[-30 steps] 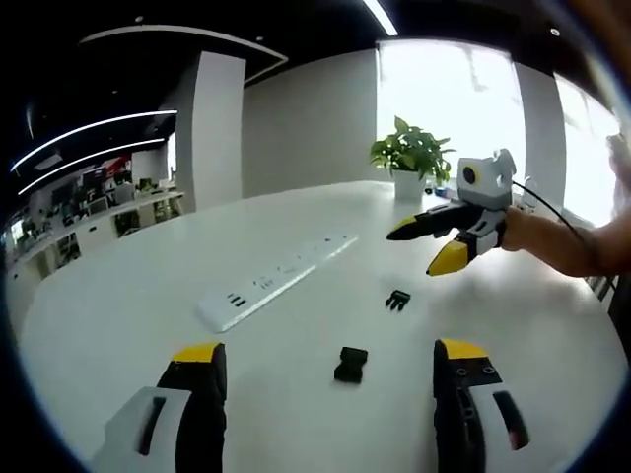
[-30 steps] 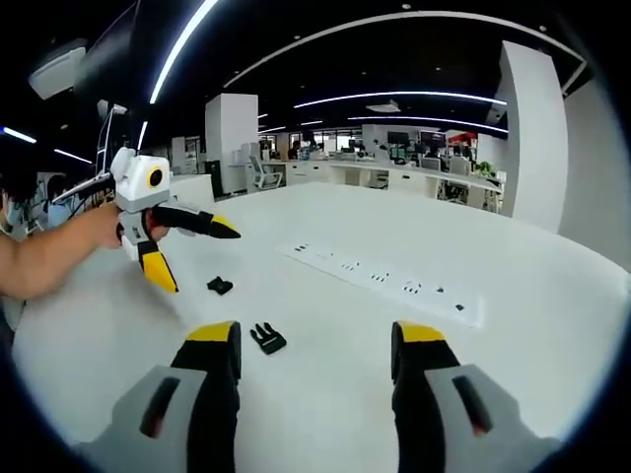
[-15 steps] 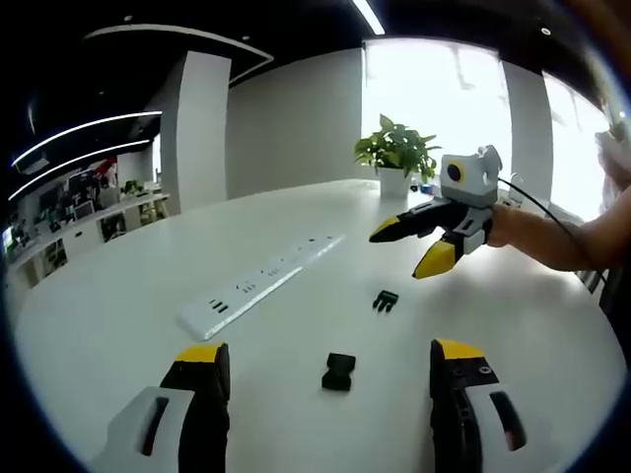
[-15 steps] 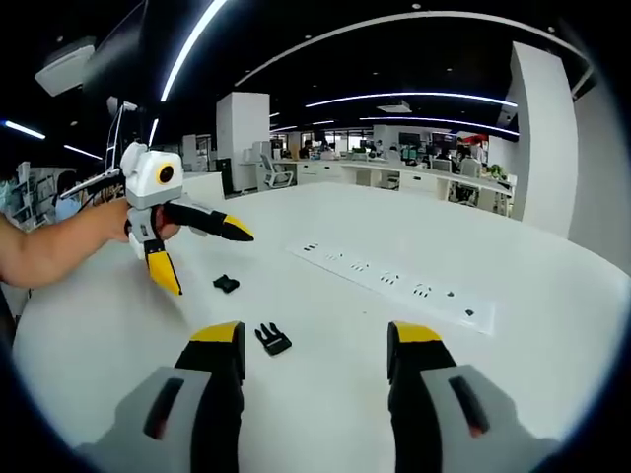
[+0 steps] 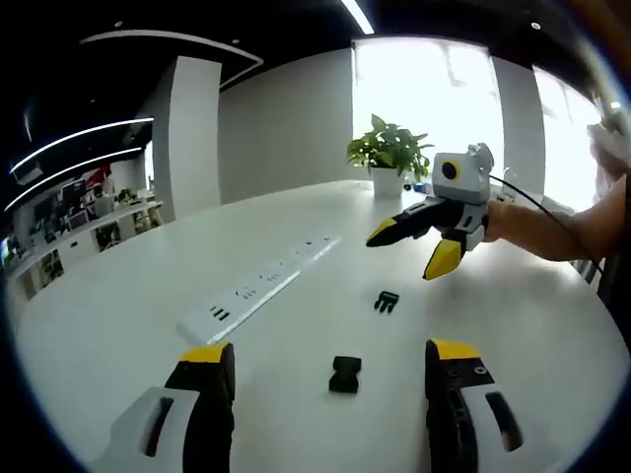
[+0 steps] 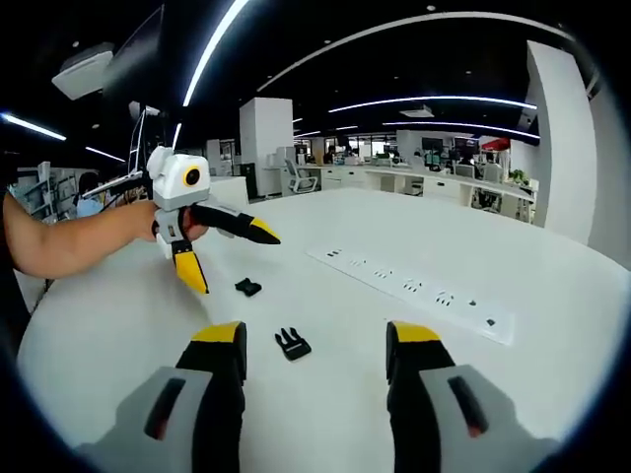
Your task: Snap the two parts of the plastic buckle together until the buckle closes and remains connected.
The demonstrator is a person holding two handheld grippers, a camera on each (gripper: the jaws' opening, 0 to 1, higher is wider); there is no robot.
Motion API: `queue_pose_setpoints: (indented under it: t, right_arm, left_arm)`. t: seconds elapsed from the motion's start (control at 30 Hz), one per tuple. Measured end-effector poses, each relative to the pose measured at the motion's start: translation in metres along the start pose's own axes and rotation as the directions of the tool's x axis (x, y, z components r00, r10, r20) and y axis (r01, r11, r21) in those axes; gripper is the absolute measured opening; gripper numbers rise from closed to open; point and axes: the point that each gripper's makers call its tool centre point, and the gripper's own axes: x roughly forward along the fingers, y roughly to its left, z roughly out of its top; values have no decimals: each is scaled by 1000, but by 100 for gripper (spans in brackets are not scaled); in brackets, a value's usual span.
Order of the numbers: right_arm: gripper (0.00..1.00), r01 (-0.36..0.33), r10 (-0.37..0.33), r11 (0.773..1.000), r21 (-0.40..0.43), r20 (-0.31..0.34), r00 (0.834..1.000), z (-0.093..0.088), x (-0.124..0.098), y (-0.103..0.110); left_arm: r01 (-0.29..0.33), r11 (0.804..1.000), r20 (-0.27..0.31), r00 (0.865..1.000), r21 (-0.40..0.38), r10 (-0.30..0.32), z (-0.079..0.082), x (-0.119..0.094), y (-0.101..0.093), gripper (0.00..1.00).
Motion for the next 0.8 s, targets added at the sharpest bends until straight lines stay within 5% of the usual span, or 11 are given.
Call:
queue_pose_setpoints:
  t: [0.2,0.33,0.57,0.8]
  right_arm:
    - [57,-25,25,999,-30,3,1000,1,3,4]
    - [53,-47,47,998,-51,-2,999,0,5,9]
    - [48,-145,149,982,-120,25,989,2,6,26]
    - [46,-168,172,975,-146,16,985,1,6,30]
  left_arm:
    - [31,1000,-5,1000,-3,-31,-3,0,-2,79]
    - [76,997,-7,997,19,-76,-5,-2,-8,69]
    - [78,997,-5,997,23,-78,-4,-3,-6,65]
    - [88,996,-8,996,32,-88,-5,-4,-9,61]
